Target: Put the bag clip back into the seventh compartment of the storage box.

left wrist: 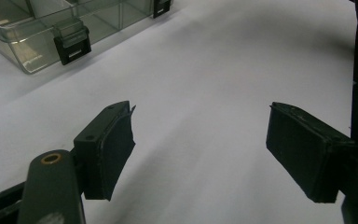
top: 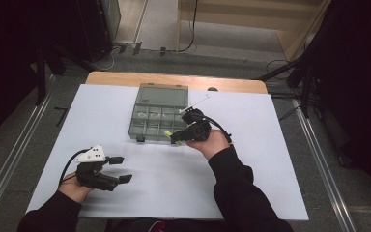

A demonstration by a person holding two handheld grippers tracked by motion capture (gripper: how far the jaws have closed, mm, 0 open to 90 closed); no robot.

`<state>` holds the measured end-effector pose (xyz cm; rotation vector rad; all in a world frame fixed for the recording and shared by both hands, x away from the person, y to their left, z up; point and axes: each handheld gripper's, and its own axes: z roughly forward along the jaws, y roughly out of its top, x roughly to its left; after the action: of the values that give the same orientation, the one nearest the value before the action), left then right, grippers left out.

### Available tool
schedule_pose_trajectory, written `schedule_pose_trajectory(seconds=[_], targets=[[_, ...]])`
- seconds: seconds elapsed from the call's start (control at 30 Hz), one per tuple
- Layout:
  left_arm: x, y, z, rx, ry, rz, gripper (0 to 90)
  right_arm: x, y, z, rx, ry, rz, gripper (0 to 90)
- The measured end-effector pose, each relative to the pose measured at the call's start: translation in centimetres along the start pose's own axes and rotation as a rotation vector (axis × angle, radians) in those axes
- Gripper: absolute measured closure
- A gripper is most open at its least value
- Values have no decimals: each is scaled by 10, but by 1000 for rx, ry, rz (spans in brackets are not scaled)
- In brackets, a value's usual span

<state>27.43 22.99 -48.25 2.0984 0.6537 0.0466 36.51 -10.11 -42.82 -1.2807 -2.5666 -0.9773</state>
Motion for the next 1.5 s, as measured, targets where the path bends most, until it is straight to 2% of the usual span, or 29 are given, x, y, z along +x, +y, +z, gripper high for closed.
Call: schedule_pose_trajectory(seconds=[0.13,0.33,0.87,0.93,1.0,1.3,1.5], targets=[[0,0,0,-5,0,-2,224,-1,7,4,10,-10,31,788],[0,0,0,-1,0,0,224,-1,15,10,24,-32,51,788],[-1,0,0,-3,-2,2,224,-4,35,25,23,-86,78,788],[-1,0,0,-4,-3,0,224,-5,35,25,22,-87,80,787],[-1,0,0,-5,-4,0,224,-7,38,28,14,-93,101,788],[-1,0,-1,-4,-3,3,224,-9,41,34,6,-113,113,787],[-1,0,-1,-5,-5,5,224,-14,42,41,9,-129,148,787]])
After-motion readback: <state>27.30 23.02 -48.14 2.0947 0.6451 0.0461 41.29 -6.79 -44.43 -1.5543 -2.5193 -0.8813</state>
